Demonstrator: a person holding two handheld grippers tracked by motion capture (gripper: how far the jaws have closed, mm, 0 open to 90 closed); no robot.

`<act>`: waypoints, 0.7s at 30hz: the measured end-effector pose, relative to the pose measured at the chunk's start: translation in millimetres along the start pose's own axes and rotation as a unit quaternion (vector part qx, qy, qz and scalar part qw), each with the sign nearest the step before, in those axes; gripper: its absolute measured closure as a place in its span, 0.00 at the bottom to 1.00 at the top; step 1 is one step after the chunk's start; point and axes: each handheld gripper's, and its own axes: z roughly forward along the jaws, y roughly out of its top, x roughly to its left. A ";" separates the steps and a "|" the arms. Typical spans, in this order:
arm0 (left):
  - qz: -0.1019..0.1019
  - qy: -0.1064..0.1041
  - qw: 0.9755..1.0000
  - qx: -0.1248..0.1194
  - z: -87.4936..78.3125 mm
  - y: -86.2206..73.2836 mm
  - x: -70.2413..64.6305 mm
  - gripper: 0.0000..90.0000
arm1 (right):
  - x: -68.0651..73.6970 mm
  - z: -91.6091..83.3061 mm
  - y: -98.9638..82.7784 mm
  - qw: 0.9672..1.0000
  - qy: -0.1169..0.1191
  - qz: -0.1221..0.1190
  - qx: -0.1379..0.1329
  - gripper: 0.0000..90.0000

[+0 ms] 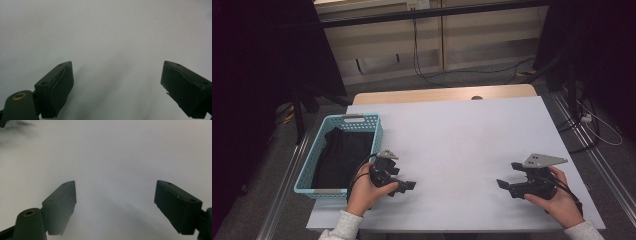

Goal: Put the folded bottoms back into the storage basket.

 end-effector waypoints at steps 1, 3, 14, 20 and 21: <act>-0.002 0.001 1.000 0.000 0.0 -1.3 0.1 0.12 | 0.4 0.2 0.1 1.000 0.000 -0.001 0.000 0.19; 0.003 -0.001 1.000 0.002 -0.2 -3.5 0.1 0.11 | 1.4 0.6 0.3 1.000 0.000 -0.003 0.001 0.19; 0.010 -0.004 1.000 -0.003 -2.0 -7.4 -3.4 0.11 | 4.1 3.0 0.3 1.000 0.003 -0.010 0.004 0.19; 0.010 -0.008 1.000 -0.006 -3.0 -7.6 -3.1 0.11 | 5.5 5.7 -0.6 1.000 0.003 -0.015 0.012 0.19; 0.011 -0.007 1.000 -0.007 -3.0 -7.6 -3.1 0.11 | 5.8 6.2 -0.5 1.000 0.002 -0.016 0.012 0.19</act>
